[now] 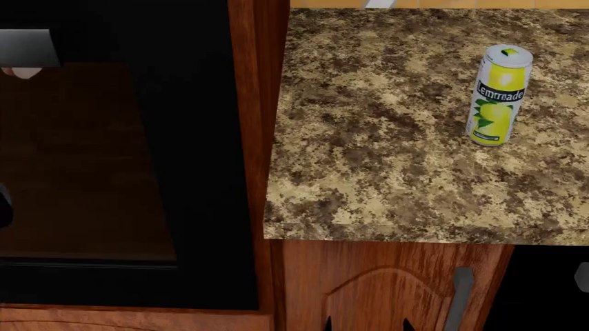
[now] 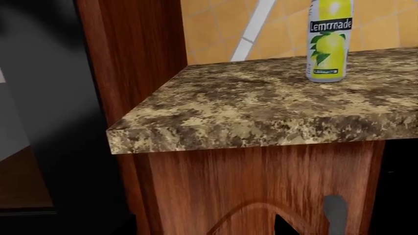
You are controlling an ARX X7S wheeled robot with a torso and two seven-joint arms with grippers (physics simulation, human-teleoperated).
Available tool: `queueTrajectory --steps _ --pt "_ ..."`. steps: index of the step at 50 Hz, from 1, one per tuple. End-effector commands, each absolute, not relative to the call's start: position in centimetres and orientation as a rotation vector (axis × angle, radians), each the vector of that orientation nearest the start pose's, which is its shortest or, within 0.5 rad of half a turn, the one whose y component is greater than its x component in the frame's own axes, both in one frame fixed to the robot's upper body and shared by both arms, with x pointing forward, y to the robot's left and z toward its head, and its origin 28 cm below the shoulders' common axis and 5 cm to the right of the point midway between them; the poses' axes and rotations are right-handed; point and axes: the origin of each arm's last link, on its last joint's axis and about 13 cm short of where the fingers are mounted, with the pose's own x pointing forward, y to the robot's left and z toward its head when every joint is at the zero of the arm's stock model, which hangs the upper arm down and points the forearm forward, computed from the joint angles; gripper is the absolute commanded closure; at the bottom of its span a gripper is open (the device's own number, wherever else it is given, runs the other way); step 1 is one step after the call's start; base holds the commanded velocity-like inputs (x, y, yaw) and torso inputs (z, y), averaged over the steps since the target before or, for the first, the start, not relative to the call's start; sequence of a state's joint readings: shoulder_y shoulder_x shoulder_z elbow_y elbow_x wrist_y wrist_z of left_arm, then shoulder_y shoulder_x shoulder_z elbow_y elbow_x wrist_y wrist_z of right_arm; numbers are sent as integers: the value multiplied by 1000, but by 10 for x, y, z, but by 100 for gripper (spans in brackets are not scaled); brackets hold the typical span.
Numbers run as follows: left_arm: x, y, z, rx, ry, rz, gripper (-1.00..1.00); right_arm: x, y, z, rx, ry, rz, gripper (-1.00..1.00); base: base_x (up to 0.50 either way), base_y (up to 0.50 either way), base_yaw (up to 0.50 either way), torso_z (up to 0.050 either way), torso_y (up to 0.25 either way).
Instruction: Open the oven door
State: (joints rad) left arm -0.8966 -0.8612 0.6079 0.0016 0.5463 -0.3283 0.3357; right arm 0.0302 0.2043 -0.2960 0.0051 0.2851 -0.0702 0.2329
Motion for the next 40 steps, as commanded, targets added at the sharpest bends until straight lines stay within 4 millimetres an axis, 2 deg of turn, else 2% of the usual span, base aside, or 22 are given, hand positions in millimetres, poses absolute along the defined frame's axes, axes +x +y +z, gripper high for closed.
queueTrajectory --steps 1,40 --pt "320 357 265 1546 -89 -13 -100 210 -85 16 87 -14 49 -100 0 0 0 0 0" --pt "354 361 273 1535 -82 5 -100 213 -86 16 87 -12 41 -100 0 0 0 0 0"
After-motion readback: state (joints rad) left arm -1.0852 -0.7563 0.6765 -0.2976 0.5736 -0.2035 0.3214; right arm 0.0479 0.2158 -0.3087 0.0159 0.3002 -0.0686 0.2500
